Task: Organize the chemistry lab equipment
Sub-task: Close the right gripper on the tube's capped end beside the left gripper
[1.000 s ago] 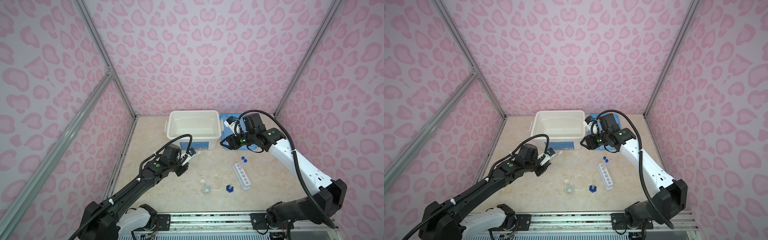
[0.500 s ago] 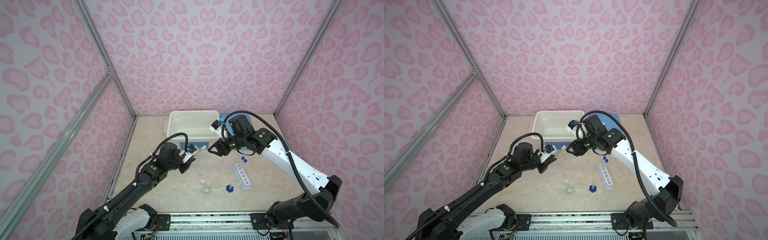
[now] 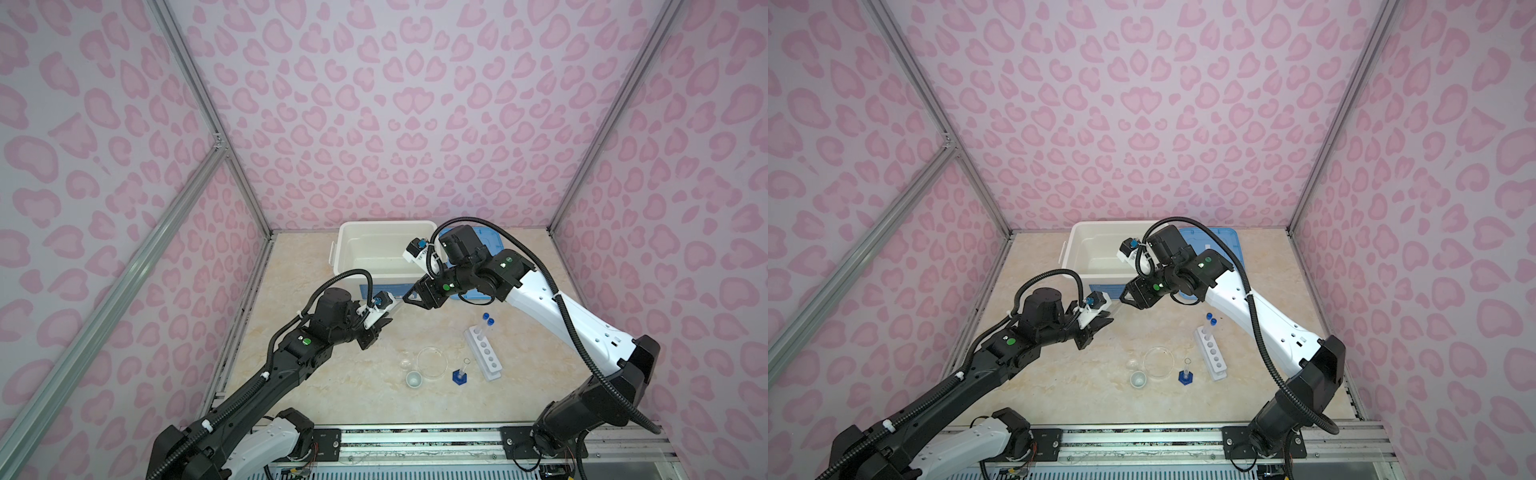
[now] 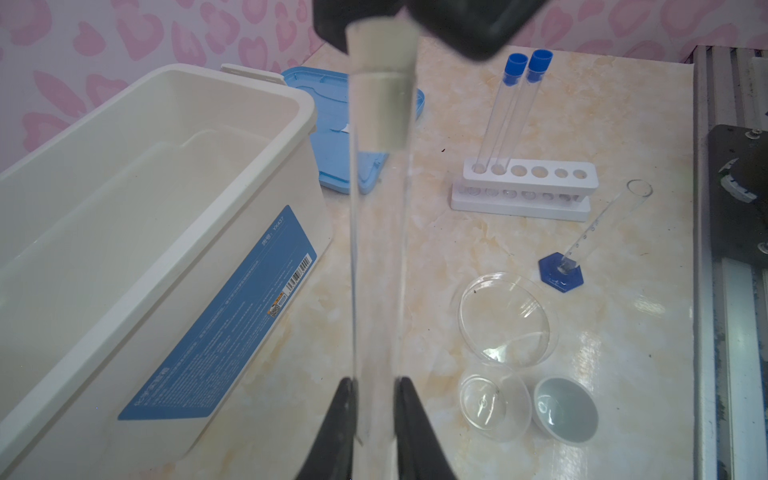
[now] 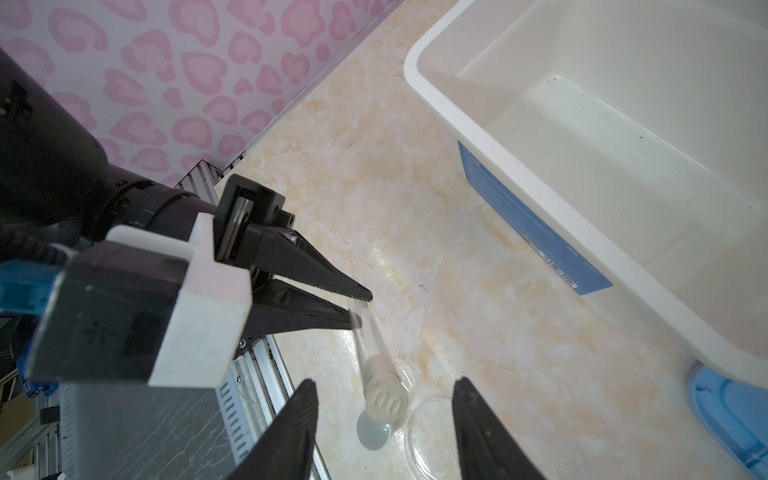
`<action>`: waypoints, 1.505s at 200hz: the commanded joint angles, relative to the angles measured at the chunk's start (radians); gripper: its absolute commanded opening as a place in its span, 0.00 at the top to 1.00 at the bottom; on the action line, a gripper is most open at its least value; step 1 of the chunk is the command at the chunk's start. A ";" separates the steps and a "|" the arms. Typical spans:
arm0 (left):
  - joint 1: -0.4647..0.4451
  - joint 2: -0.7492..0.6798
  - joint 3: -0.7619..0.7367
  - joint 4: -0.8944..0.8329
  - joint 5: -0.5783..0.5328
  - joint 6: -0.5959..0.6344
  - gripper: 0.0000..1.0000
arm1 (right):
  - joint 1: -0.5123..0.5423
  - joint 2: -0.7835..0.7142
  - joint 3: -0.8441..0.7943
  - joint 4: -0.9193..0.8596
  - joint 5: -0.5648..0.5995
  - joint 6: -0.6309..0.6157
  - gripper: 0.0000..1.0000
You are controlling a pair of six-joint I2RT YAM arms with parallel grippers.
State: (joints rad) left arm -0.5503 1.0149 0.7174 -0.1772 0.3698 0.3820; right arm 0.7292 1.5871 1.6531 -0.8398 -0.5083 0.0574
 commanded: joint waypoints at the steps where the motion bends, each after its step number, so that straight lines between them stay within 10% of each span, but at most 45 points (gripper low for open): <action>1: 0.000 -0.007 -0.001 0.044 0.017 -0.006 0.81 | 0.005 0.017 0.004 -0.019 -0.001 -0.008 0.50; 301: -0.005 -0.019 -0.011 0.048 0.011 0.004 0.81 | 0.018 0.068 0.020 0.008 0.011 0.023 0.87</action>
State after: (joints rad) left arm -0.5560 0.9970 0.7101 -0.1627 0.3622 0.3870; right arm 0.7486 1.6474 1.6699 -0.8417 -0.5400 0.0860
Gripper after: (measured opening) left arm 0.187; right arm 0.147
